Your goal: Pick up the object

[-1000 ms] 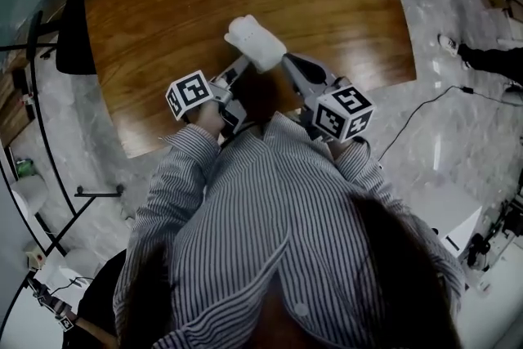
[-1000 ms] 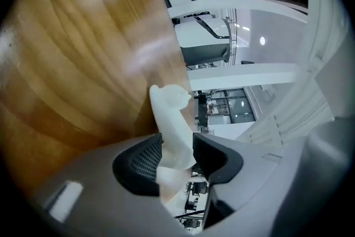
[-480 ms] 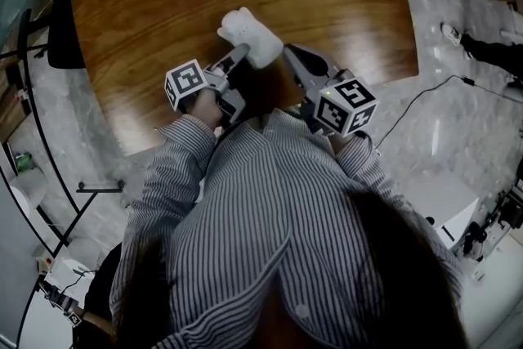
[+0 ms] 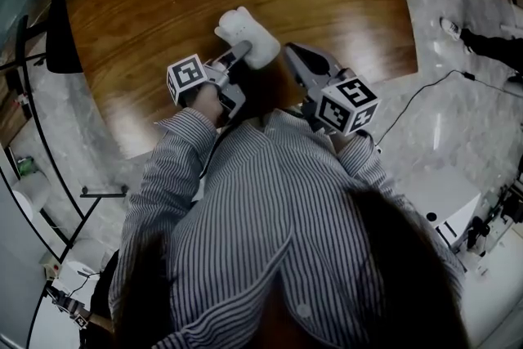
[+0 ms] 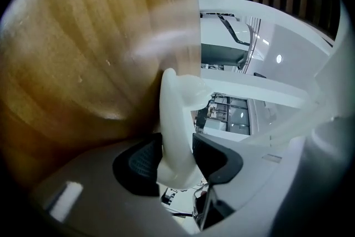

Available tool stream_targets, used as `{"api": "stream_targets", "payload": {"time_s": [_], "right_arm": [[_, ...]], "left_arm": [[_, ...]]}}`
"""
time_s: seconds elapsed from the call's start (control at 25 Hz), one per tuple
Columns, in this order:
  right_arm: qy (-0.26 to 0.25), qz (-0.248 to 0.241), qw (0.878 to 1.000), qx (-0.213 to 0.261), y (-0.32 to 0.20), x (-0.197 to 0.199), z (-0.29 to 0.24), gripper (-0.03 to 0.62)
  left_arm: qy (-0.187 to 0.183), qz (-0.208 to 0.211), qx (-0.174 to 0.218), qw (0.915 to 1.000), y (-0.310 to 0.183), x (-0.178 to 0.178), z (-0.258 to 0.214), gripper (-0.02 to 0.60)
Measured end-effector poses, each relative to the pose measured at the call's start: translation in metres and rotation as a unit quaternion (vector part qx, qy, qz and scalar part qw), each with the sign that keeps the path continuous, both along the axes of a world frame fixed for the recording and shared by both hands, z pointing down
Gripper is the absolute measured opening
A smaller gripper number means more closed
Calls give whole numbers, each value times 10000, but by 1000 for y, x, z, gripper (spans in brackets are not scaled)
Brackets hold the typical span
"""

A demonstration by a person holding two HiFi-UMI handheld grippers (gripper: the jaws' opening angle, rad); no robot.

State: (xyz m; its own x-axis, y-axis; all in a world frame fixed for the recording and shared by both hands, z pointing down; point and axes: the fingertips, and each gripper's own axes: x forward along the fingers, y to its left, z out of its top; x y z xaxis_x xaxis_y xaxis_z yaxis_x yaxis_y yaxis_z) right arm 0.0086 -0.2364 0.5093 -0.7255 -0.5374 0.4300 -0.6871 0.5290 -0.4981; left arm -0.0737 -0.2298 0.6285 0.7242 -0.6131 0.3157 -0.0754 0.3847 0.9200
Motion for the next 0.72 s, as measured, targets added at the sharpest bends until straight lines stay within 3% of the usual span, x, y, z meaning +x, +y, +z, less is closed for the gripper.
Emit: {"api": "stream_targets", "payload": {"time_s": [0.24, 0.44, 0.6, 0.72], "right_arm": [[-43, -93, 9999, 76, -5, -5, -4, 2], [57, -214, 9996, 186, -7, -3, -13, 2], [80, -357, 9989, 289, -8, -8, -26, 2], [-68, -434, 9977, 520, -13, -16, -41, 2]], "left_arm": [[-237, 7, 251, 9994, -5, -3, -9, 147], [-212, -378, 471, 9979, -10, -10, -27, 147], [-254, -643, 873, 9938, -16, -14, -62, 147], [-475, -741, 1398, 9863, -21, -23, -92, 146]]}}
